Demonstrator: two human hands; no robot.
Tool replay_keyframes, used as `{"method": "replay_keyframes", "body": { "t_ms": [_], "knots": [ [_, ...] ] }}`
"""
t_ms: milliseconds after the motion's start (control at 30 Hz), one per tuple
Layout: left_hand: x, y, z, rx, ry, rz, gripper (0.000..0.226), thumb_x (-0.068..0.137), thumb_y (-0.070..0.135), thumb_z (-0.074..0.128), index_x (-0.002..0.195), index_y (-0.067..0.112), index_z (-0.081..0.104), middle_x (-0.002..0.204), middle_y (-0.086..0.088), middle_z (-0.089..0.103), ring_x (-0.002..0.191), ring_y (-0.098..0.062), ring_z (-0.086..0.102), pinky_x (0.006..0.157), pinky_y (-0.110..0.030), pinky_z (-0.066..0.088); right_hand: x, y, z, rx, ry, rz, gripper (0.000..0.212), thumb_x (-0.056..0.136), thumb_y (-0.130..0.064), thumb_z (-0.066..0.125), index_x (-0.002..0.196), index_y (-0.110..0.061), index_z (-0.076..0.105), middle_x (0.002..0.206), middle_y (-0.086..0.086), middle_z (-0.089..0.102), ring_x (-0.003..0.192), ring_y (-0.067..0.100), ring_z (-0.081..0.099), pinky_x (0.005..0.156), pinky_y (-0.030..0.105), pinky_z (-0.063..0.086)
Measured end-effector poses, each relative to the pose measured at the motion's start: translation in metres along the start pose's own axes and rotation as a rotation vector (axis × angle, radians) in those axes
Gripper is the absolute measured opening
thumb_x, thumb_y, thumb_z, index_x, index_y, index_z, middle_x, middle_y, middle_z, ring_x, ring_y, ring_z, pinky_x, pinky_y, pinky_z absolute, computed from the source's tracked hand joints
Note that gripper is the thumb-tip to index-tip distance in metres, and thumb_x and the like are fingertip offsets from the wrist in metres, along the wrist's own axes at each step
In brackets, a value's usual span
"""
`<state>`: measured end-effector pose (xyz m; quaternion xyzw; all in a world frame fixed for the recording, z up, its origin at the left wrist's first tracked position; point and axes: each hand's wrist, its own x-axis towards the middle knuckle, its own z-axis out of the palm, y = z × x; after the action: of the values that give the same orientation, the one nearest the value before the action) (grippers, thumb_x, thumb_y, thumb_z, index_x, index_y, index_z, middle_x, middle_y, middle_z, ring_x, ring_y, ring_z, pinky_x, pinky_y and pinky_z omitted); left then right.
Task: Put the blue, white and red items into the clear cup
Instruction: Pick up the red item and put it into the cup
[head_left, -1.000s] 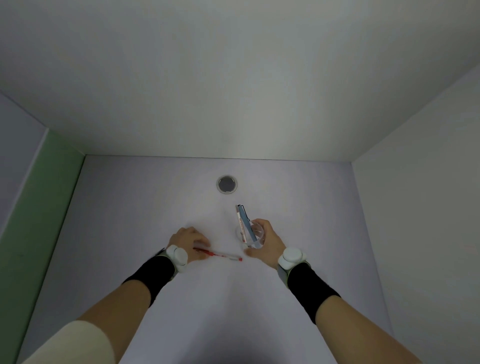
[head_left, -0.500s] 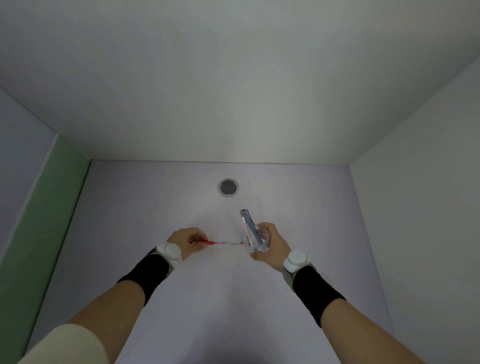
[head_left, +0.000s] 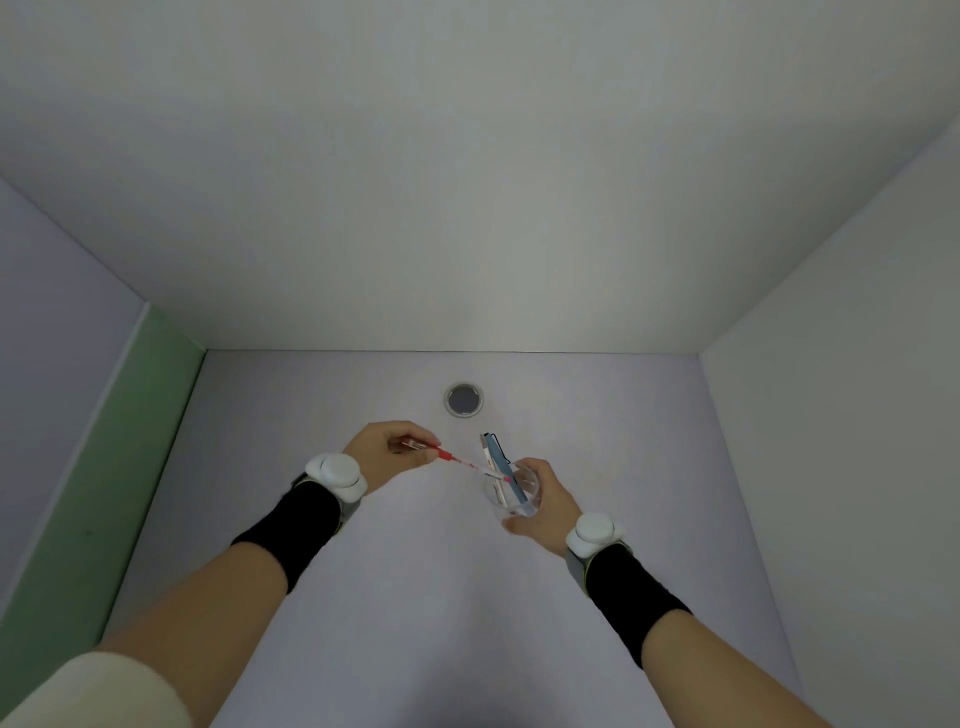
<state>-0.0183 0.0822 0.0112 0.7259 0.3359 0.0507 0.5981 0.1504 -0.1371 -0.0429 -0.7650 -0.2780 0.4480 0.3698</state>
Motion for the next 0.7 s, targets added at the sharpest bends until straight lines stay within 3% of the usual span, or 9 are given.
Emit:
{"method": "replay_keyframes", "body": {
  "t_ms": [167, 333, 567, 700],
  "knots": [
    [0.002, 0.010, 0.020, -0.003, -0.063, 0.028, 0.016, 0.077, 0.003, 0.076, 0.091, 0.010, 0.072, 0.084, 0.000, 0.073, 0.071, -0.003, 0.067, 0.072, -0.009, 0.052, -0.002, -0.007, 0.000, -0.039, -0.017, -0.017, 0.077, 0.068, -0.009, 0.081, 0.127, -0.031, 0.037, 0.131, -0.002, 0.053, 0.111, 0.018, 0.055, 0.076, 0.003, 0.041],
    [0.000, 0.016, 0.034, -0.001, -0.100, 0.052, 0.018, 0.076, 0.004, 0.077, 0.089, 0.015, 0.070, 0.083, 0.001, 0.072, 0.071, -0.002, 0.068, 0.071, -0.010, 0.052, -0.006, -0.014, 0.001, -0.050, -0.026, -0.031, 0.078, 0.068, -0.011, 0.080, 0.131, -0.027, 0.038, 0.131, -0.001, 0.054, 0.110, 0.023, 0.057, 0.090, 0.028, 0.049],
    [-0.003, 0.022, 0.048, -0.120, -0.170, 0.001, 0.025, 0.074, 0.008, 0.080, 0.096, 0.015, 0.069, 0.090, -0.002, 0.078, 0.088, -0.013, 0.073, 0.080, -0.016, 0.055, -0.011, -0.022, 0.005, -0.040, -0.040, -0.060, 0.074, 0.070, -0.006, 0.074, 0.131, -0.026, 0.037, 0.135, -0.001, 0.052, 0.120, 0.027, 0.056, 0.097, 0.038, 0.051],
    [-0.005, 0.023, 0.047, -0.102, -0.110, 0.012, 0.016, 0.075, 0.008, 0.079, 0.086, 0.014, 0.069, 0.084, 0.001, 0.076, 0.081, -0.014, 0.073, 0.078, -0.017, 0.056, -0.012, -0.028, 0.005, -0.011, -0.042, -0.070, 0.075, 0.071, -0.006, 0.077, 0.132, -0.024, 0.037, 0.133, -0.003, 0.053, 0.115, 0.021, 0.056, 0.089, 0.024, 0.050]
  ]
}}
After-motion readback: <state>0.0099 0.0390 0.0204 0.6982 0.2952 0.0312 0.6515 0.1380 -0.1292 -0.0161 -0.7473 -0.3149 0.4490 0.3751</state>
